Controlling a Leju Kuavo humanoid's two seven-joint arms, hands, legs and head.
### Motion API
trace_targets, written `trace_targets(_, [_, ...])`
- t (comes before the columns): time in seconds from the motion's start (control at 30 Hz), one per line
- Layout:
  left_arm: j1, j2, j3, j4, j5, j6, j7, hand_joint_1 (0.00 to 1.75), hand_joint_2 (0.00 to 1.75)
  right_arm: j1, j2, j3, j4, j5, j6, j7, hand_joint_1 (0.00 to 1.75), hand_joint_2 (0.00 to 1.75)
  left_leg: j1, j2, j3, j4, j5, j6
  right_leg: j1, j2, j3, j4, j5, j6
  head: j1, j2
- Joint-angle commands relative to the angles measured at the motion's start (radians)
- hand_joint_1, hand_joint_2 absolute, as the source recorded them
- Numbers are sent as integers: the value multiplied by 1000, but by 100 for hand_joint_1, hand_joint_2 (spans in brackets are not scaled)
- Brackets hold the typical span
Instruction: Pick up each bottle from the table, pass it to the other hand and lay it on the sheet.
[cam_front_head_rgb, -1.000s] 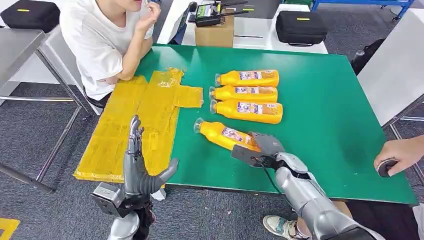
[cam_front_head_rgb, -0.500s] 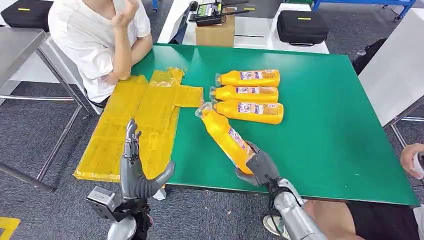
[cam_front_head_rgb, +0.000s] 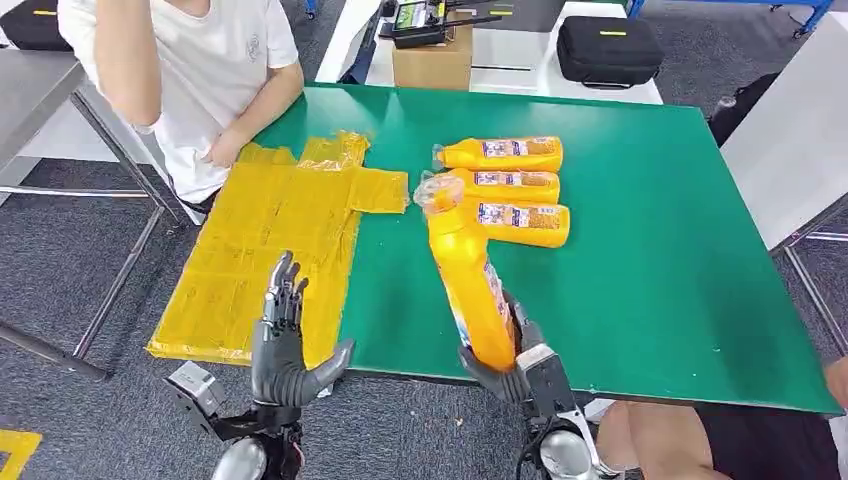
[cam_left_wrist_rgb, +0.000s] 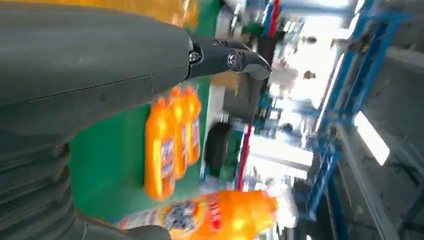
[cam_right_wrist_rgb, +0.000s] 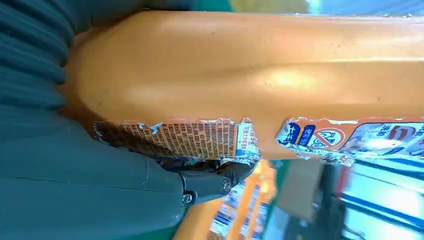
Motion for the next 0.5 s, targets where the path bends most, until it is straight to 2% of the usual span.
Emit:
trace_targets(0.03, [-65,62,-120,119,-95,-154,-26,0,175,-30,-12,169,59,90,72,-36,175,175,1,2,6,-2,-1,-2,1,0,6,-2,-1,-2,0,0])
trace_targets(0.1, [-74,62,-142,117,-110,-187,-34,0,175,-56,-11,228,113,114,104,-48,175,175,0,1,3,-1,0,-1,1,0,2,-1,0,-1,0,0])
trace_targets(0.17, [-80,55,-152,104,-118,-197,-38,0,175,-87,3,293,183,183,70,-54,175,175,1,2,5,-2,-1,-2,1,1,4,-2,0,-2,0,0])
trace_targets(0.3, [-81,54,-153,102,-118,-197,-38,0,175,-85,6,296,186,185,67,-54,175,175,1,2,3,-1,0,-1,1,1,3,-1,0,-1,0,0])
trace_targets(0.33, [-81,54,-153,102,-118,-197,-38,0,175,-85,6,296,186,185,67,-54,175,175,1,2,6,-2,-2,-2,2,1,6,-1,-1,-2,0,0])
trace_targets(0.5, [-97,30,-161,100,-105,-238,-1,0,175,-151,43,379,300,225,53,-71,175,175,1,3,5,-1,-1,-1,2,1,4,-1,-1,-2,0,0])
